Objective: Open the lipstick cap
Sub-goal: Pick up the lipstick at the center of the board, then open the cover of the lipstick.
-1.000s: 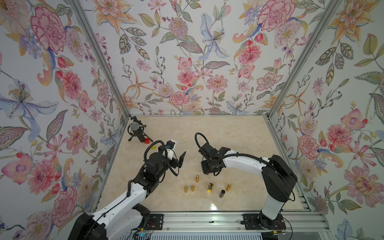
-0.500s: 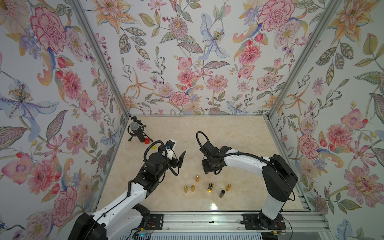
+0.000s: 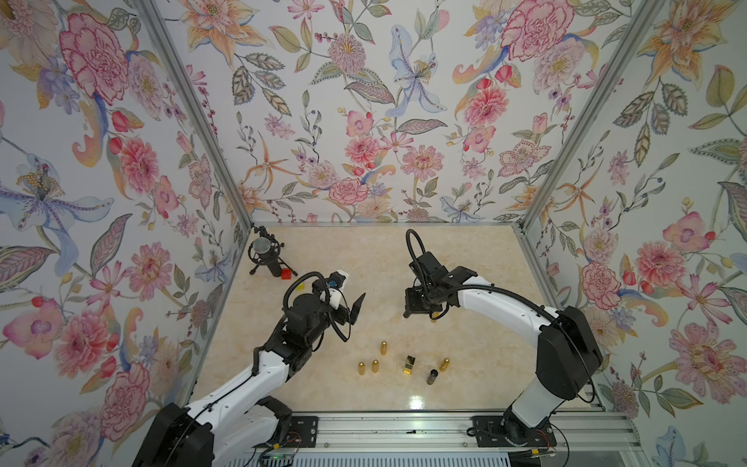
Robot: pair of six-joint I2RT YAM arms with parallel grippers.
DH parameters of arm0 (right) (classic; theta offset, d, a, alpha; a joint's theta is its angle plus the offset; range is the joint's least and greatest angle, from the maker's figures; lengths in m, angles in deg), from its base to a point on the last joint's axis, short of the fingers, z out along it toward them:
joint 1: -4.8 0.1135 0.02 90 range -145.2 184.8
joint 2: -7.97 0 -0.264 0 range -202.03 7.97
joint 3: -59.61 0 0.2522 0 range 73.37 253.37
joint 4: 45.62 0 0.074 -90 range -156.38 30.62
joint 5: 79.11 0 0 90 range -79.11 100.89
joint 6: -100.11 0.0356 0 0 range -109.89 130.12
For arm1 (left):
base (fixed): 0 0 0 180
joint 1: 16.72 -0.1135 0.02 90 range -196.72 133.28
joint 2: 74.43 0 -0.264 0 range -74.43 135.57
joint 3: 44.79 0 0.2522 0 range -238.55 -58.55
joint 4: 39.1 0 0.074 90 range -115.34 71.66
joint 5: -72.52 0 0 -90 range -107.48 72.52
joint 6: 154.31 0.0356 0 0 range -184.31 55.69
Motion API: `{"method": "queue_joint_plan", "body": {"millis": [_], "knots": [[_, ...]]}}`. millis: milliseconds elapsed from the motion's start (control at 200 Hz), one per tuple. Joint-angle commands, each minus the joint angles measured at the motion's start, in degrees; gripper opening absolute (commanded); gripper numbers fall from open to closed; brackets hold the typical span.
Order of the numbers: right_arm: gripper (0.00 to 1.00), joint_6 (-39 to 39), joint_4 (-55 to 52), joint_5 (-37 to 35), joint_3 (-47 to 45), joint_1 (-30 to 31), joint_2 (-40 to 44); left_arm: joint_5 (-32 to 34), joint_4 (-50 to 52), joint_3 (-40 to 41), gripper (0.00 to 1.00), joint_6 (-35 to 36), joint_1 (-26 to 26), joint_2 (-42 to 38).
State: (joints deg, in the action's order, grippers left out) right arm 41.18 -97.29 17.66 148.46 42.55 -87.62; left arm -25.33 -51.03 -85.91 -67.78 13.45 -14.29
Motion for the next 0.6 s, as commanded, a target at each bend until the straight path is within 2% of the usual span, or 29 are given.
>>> {"method": "queue_joint_plan", "body": {"millis": [0,120,285,595], "knots": [[0.19,-1.5,-2.8,5.2,3.3,-3.5,2.8,-4.7,-4.3,-3.6,0.99,5.2,1.3,3.5],[0.20,-2.1,-4.2,8.4,7.1,-4.5,2.7,-9.7,-5.0,-7.0,0.99,10.2,2.9,8.4],[0.20,-1.3,-4.5,13.0,10.4,-4.8,1.6,-7.3,-1.1,-12.9,0.98,19.2,8.6,15.7],[0.20,-0.9,-4.9,16.7,12.2,-3.9,1.0,-8.9,1.3,-19.7,0.90,22.9,10.5,24.7]]}}
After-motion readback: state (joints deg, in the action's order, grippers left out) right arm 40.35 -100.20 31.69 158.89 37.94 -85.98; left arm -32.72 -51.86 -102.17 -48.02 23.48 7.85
